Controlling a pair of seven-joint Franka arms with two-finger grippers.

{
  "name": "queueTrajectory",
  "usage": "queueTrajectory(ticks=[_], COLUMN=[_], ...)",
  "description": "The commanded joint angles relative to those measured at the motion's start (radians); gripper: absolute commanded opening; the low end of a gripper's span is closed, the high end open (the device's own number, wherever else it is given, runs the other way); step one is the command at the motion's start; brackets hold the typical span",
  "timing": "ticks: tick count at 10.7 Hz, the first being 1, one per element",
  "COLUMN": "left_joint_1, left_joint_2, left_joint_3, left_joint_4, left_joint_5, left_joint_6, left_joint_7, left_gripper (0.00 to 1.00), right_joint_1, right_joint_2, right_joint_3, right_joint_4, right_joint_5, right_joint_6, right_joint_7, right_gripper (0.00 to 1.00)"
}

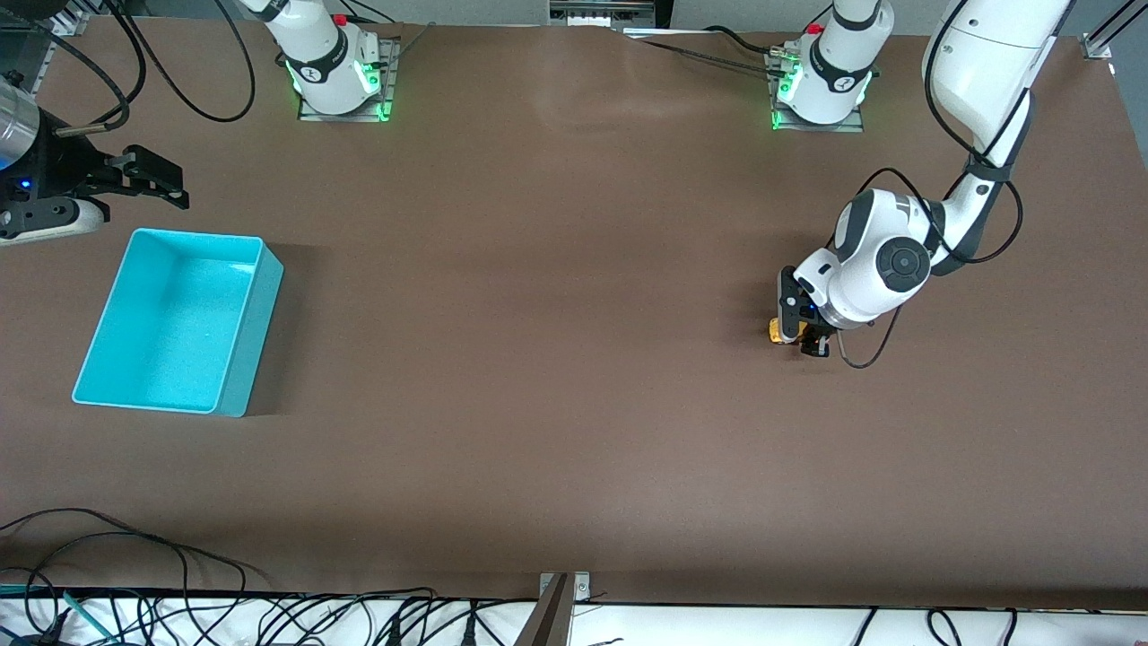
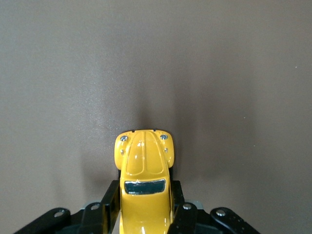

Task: Wind up and store yellow beetle car
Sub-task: 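Close the left gripper around the yellow car's body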

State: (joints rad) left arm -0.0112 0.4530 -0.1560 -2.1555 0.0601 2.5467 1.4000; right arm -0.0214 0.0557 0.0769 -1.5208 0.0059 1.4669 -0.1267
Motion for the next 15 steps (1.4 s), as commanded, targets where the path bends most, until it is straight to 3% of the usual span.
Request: queueTrajectory(ticks=[1, 3, 8, 11, 15], left_joint_1=[0.007, 0.014, 0.144, 0.262, 0.332], left_joint_2=[0.000, 0.012, 0.036, 0.055, 0.067], left_joint_3=[0.001, 0.003, 0.009, 0.007, 0.007], left_joint_4=[0.002, 0.003, 0.032, 0.065, 0.068], left_joint_5=[0.018, 0.018, 0.018, 0.102, 0.121], left_joint_6=[-0.017, -0.019, -0.019, -0.017, -0.017], left_joint_7=[0.017, 0.020, 0.175, 0.209, 0.209], left_gripper=[0.05, 0.05, 0.05, 0.05, 0.05], right_joint_1=[-0.005, -0.005, -0.005, -0.005, -0.006], right_joint_2=[-0.008, -0.010, -0.010, -0.010, -0.010], right_joint_3=[0.001, 0.001, 0.001, 0.001, 0.001], right_joint_4=[-0.006, -0.006, -0.006, -0.006, -0.006], right_joint_5=[-0.011, -0.009, -0.009, -0.009, -0.009], right_joint_6=[-0.008, -0.008, -0.008, -0.008, -0.008], right_joint_7=[-0.016, -0.016, -0.016, -0.016, -0.016], right_gripper=[1.00, 1.00, 1.00, 1.00, 1.00])
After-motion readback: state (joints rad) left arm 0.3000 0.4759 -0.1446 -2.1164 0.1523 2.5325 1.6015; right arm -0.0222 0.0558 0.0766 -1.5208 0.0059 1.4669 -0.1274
